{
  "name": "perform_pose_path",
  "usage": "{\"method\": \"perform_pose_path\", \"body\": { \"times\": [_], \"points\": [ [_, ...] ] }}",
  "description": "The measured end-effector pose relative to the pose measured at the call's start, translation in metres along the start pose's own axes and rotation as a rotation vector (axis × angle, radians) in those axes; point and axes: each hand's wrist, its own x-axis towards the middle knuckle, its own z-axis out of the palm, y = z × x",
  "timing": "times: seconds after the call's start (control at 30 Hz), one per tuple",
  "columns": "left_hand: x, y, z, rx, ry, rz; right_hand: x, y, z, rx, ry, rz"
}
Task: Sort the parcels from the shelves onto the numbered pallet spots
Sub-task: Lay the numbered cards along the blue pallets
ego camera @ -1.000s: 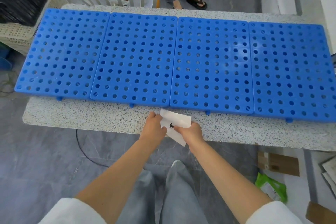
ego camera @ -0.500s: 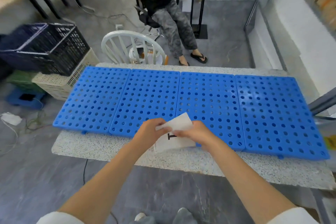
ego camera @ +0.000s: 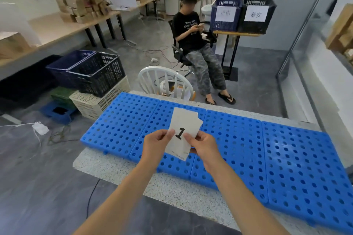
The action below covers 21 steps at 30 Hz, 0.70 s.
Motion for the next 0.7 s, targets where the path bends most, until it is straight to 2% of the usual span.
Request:
{"method": "perform_pose_path", "body": {
  "times": [0.13,0.23,0.33,0.43,0.57,0.7],
  "points": [
    [0.010,0.002,-0.016,-0.001,0.161,-0.015,0.010,-0.003,0.019,-0.015,0.040,-0.050],
    [0.029,0.001,-0.027,-0.045,0.195,-0.014,0.020,-0.005,0.037,0.010,0.028,-0.086],
    [0.055,-0.002,-0.044,-0.036,0.215,-0.001,0.035,-0.004,0.058,-0.086,0.003,-0.107],
    [0.084,-0.007,-0.065,-0.020,0.156,0.006,0.056,-0.002,0.082,-0.146,0.039,-0.100],
    [0.126,-0.018,-0.103,-0.064,0.060,-0.030,0.084,0.002,0.118,-0.014,0.118,-0.018],
    [0.168,-0.029,-0.146,-0.037,0.026,-0.053,0.111,0.005,0.156,-0.029,0.176,0.050]
  ]
}}
